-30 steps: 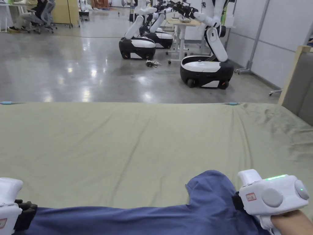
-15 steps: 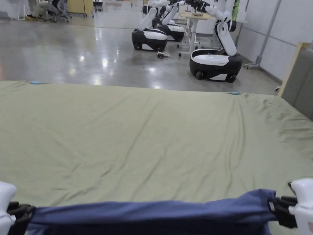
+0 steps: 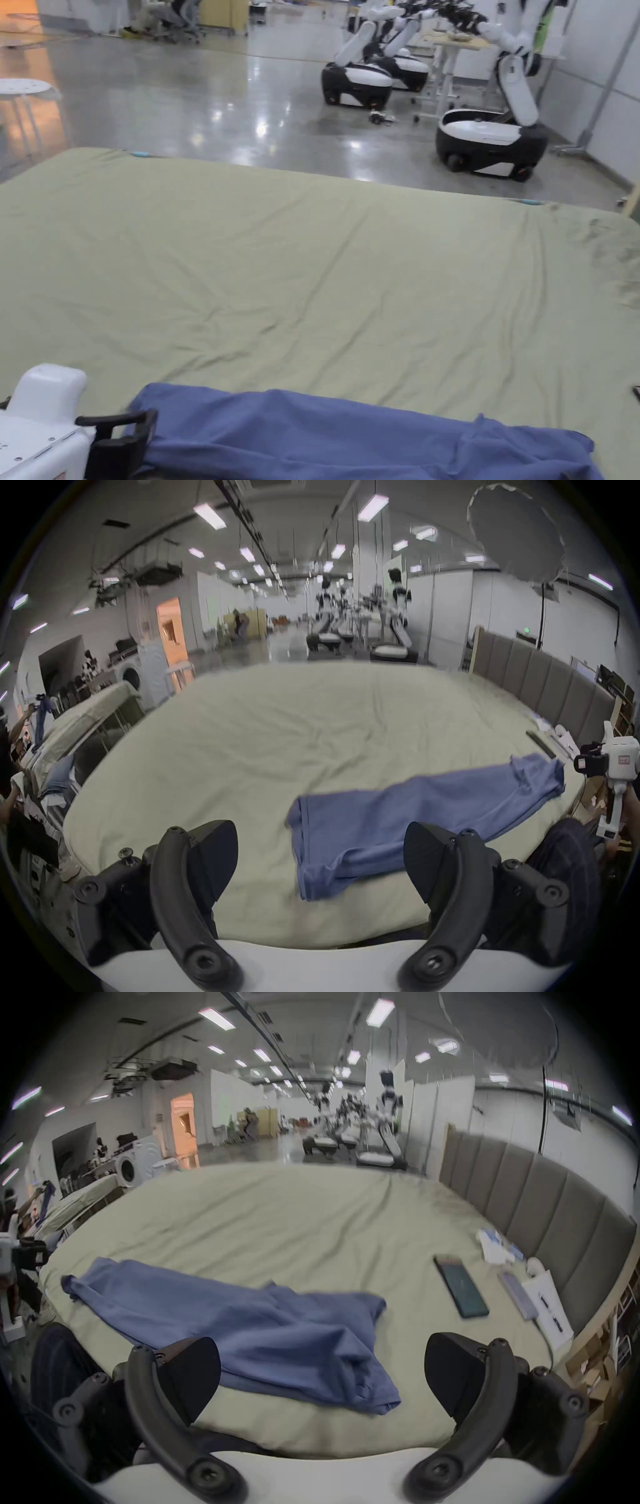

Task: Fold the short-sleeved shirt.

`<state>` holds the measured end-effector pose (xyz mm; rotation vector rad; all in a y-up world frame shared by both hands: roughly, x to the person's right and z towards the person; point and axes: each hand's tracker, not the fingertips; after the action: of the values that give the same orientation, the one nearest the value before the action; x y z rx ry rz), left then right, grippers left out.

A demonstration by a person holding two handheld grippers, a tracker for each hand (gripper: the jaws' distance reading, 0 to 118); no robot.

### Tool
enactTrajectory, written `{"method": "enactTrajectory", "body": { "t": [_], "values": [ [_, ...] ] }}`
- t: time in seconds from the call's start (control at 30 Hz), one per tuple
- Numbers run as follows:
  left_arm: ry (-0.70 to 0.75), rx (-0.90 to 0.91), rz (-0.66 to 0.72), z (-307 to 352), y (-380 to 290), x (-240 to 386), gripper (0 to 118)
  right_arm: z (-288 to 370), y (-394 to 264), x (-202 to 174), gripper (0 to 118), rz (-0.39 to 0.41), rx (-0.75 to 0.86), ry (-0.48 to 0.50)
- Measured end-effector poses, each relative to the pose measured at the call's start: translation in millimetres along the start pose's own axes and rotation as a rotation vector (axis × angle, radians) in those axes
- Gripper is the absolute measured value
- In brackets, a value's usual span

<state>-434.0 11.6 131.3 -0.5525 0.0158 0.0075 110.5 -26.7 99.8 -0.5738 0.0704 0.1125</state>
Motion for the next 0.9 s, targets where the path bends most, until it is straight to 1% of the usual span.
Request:
{"method": "enactTrajectory", "body": {
  "t": [0.03, 0.07, 0.1, 0.13, 0.17, 0.2, 0.23, 0.27, 0.3, 0.33, 0.37, 0.4, 0.43, 0.47, 0.5, 0.53, 0.57, 0.63, 0.67, 0.73, 0.77, 0.8, 0.83, 0.87, 0.9],
  "values": [
    [0.006, 0.028, 0.012, 11.8, 0.7, 3.9, 98, 11.6, 5.7, -9.9, 112, 0.009, 0.045, 0.005],
    [0.021, 0.054, 0.037, 19.9, -0.1, 4.3, 96, 23.8, 12.6, -20.8, 93, 0.01, 0.092, 0.036],
    [0.026, 0.052, 0.06, 24.1, -0.4, 2.9, 93, 37.1, 20.4, -35.4, 58, 0.009, 0.124, 0.072],
    [0.004, 0.02, 0.08, 22.2, -2.8, -2.9, 78, 44.9, 27.8, -46.3, 21, 0.008, 0.134, 0.106],
    [-0.011, -0.025, 0.115, 17.1, -4.5, -9.6, 39, 49.2, 34.6, -57.0, 4, 0.013, 0.123, 0.107],
    [-0.04, -0.068, 0.148, 13.1, -6.0, -15.9, 15, 52.1, 40.9, -68.1, 3, 0.017, 0.117, 0.109],
    [-0.076, -0.082, 0.169, 9.3, -8.4, -21.5, 14, 49.4, 41.3, -71.4, 3, 0.026, 0.123, 0.127],
    [-0.084, -0.072, 0.194, 4.5, -12.4, -26.7, 14, 51.9, 47.1, -78.5, 3, 0.031, 0.132, 0.195],
    [-0.073, -0.076, 0.19, -2.6, -14.7, -36.5, 14, 54.4, 53.1, -86.3, 3, 0.025, 0.133, 0.238],
    [-0.086, -0.089, 0.205, -8.0, -17.1, -45.3, 14, 56.0, 57.0, -93.2, 3, 0.032, 0.144, 0.226],
    [-0.112, -0.107, 0.238, -14.2, -19.6, -56.9, 15, 57.4, 62.0, -104.3, 4, 0.055, 0.155, 0.221],
    [-0.14, -0.124, 0.299, -21.3, -21.2, -70.0, 27, 57.7, 66.8, -110.9, 3, 0.066, 0.153, 0.225],
    [-0.181, -0.142, 0.354, -31.3, -25.6, -81.1, 51, 57.6, 70.9, -115.9, 3, 0.066, 0.151, 0.238],
    [-0.25, -0.167, 0.417, -40.7, -29.3, -96.5, 89, 57.0, 74.2, -121.4, 3, 0.061, 0.152, 0.249],
    [-0.327, -0.185, 0.517, -50.4, -33.5, -111.4, 109, 47.2, 70.1, -116.7, 3, 0.043, 0.15, 0.263],
    [-0.371, -0.196, 0.582, -59.9, -38.3, -122.8, 114, 43.4, 72.0, -119.9, 3, 0.049, 0.147, 0.265],
    [-0.444, -0.202, 0.644, -66.9, -38.6, -125.1, 114, 39.3, 73.8, -122.5, 4, 0.055, 0.14, 0.265],
    [-0.47, -0.257, 0.712, -96.3, -48.1, -137.7, 114, 23.7, 70.7, -125.0, 4, 0.048, 0.117, 0.28],
    [-0.571, -0.267, 0.776, -111.6, -54.8, -145.0, 114, 16.0, 70.7, -125.5, 4, 0.032, 0.093, 0.29],
    [-0.83, -0.356, 1.038, -156.8, -77.2, -163.3, 114, 2.3, 70.8, -126.5, 4, 0.012, 0.066, 0.296],
    [-0.93, -0.376, 1.143, -178.2, -89.2, -165.8, 114, -0.1, 72.2, -138.6, 4, 0.022, 0.055, 0.292],
    [-0.992, -0.325, 1.148, -189.6, -93.4, -164.7, 114, -4.8, 73.0, -141.3, 4, 0.023, 0.047, 0.292],
    [-1.02, -0.297, 1.103, -197.8, -91.5, -164.3, 114, -8.5, 73.5, -143.8, 4, 0.026, 0.043, 0.29],
    [-1.031, -0.293, 1.078, -206.2, -86.4, -161.6, 112, -12.3, 74.3, -146.4, 4, 0.031, 0.036, 0.286],
    [-1.005, -0.303, 1.08, -214.2, -81.0, -158.4, 108, -14.4, 75.2, -151.8, 4, 0.037, 0.028, 0.285]
  ]
}}
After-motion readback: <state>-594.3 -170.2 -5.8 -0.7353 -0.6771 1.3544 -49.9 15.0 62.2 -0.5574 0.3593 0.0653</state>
